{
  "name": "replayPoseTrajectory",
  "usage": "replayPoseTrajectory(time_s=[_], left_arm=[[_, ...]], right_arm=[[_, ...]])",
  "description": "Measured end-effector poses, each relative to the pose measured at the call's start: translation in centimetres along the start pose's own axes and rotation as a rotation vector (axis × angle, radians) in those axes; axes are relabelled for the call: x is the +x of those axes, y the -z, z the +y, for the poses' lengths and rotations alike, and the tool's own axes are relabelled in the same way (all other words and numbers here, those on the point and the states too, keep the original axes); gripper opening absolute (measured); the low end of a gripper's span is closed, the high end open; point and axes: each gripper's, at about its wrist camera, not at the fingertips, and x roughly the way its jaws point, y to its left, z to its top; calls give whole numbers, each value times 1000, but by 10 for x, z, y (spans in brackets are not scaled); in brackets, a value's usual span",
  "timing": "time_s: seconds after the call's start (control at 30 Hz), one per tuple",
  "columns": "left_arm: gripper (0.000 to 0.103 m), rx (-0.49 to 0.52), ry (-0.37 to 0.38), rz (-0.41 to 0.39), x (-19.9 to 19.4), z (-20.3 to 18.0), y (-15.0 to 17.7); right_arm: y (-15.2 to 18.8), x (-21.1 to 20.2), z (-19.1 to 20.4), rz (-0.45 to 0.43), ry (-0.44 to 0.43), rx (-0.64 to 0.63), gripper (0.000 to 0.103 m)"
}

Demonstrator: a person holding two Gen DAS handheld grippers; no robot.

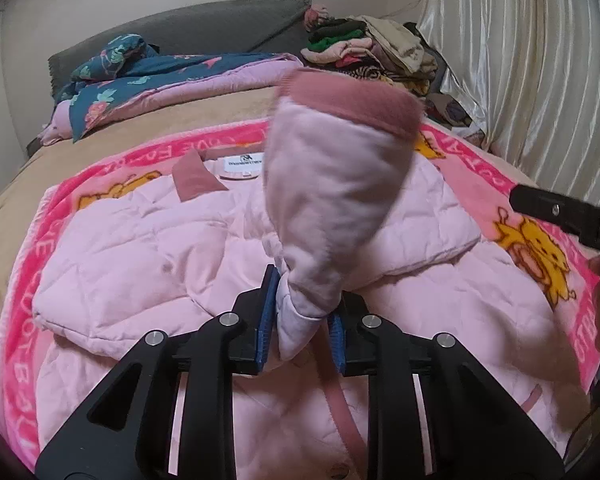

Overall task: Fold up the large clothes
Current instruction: 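Fold the held sleeve over the jacket body and open the left tool, then grasp the mauve front trim edge with the right tool and fold it inward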

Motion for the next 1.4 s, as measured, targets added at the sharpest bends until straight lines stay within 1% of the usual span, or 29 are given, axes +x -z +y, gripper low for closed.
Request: replayPoseTrajectory(time_s=[0.1, 0.13, 0.17, 0.2, 0.23, 0.27, 0.33, 0.43, 0.5, 0.57, 0.7, 0.8, 0.9, 1.13, 1.3, 1.4], left_arm=[[27, 12, 16, 16, 3, -5, 3], [37, 13, 22, 23, 4, -6, 4], [45, 17, 33, 31, 5, -7, 5], [46, 27, 37, 38, 5, -9, 6], [50, 37, 33, 43, 5, -11, 7], [56, 50, 30, 53, 6, -13, 9], [62, 67, 26, 65, 6, -16, 11], [81, 83, 37, 87, 4, -16, 14], [83, 105, 43, 93, -1, -17, 16], [91, 132, 34, 87, -9, -17, 19], [93, 91, 46, 82, -21, 0, 17], [94, 52, 2, 67, -27, 20, 12], [94, -19, -40, 62, -28, 48, 5], [94, -126, -140, 59, -26, 98, -5], [94, -212, -170, 57, -24, 128, -6], [94, -238, -176, 56, -22, 139, -5]], right_arm=[[1, 2, -5, 5, 4, 16, 99], [2, 2, -7, 6, 3, 22, 99], [2, 1, -8, 7, 4, 26, 99], [2, 1, -9, 8, 4, 30, 99], [2, 1, -10, 9, 3, 33, 99], [3, 1, -11, 10, 4, 36, 99], [3, 0, -12, 12, 0, 43, 99], [3, 0, -12, 19, -14, 52, 99], [4, 1, -11, 25, -19, 54, 99], [4, 2, -8, 32, -22, 52, 99], [7, 5, 2, 50, -33, 35, 99], [10, 9, 13, 67, -46, 19, 99], [13, 15, 24, 85, -56, -2, 99], [25, 37, 54, 164, -88, -42, 99], [35, 57, 68, 225, -104, -59, 99], [42, 70, 72, 275, -126, -43, 99]])
